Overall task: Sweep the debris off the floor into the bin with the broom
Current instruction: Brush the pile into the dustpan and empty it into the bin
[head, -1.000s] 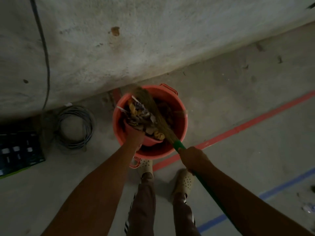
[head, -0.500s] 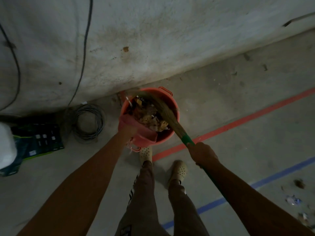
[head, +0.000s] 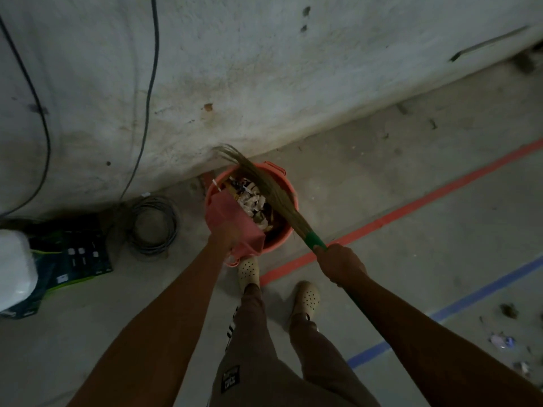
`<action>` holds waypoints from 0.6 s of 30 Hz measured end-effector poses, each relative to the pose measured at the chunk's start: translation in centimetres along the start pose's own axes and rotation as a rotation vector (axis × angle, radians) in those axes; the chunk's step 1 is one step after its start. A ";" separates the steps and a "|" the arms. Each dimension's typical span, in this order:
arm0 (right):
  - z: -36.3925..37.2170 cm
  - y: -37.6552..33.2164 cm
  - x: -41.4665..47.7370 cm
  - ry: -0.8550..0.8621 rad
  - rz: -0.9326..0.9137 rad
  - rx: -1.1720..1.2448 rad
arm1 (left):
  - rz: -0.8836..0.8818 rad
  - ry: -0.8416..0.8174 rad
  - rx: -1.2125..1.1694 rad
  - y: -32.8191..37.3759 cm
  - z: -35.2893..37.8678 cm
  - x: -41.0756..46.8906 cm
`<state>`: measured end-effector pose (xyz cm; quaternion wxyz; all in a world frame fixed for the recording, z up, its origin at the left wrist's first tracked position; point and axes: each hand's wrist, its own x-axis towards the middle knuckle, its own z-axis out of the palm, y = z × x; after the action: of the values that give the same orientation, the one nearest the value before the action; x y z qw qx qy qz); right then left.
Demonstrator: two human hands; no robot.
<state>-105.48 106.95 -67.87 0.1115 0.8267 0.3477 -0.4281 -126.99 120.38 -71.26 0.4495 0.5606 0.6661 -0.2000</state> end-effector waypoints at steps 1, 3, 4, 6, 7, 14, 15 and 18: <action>-0.1 -0.1 -0.3 0.000 0.001 0.013 | 0.024 -0.030 0.095 -0.2 0.2 -0.3; -0.1 -0.3 -0.8 0.010 0.012 0.035 | 0.052 -0.105 0.211 -1.4 0.8 -0.5; -0.1 -0.3 -1.1 0.013 0.027 0.053 | 0.053 -0.072 0.175 -2.0 1.1 -0.5; 0.1 -0.1 -1.7 0.017 0.068 0.115 | 0.028 -0.003 -0.053 -2.3 1.2 -1.5; 0.3 0.2 -2.1 0.019 0.092 0.159 | 0.009 0.036 -0.182 -2.5 1.3 -1.8; 1.5 2.2 -1.8 0.040 0.308 0.559 | -0.027 0.100 -0.360 -2.3 1.1 0.9; 1.5 2.6 -1.1 0.038 0.341 0.597 | -0.023 0.094 -0.342 -2.1 1.3 1.9; 2.0 4.0 1.2 -0.003 0.423 0.642 | -0.015 0.081 -0.314 -1.4 2.1 4.9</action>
<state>-103.61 103.60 -70.49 -0.0665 0.8723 0.0175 -0.4841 -127.33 121.14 -76.74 0.5031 0.4860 0.7108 -0.0739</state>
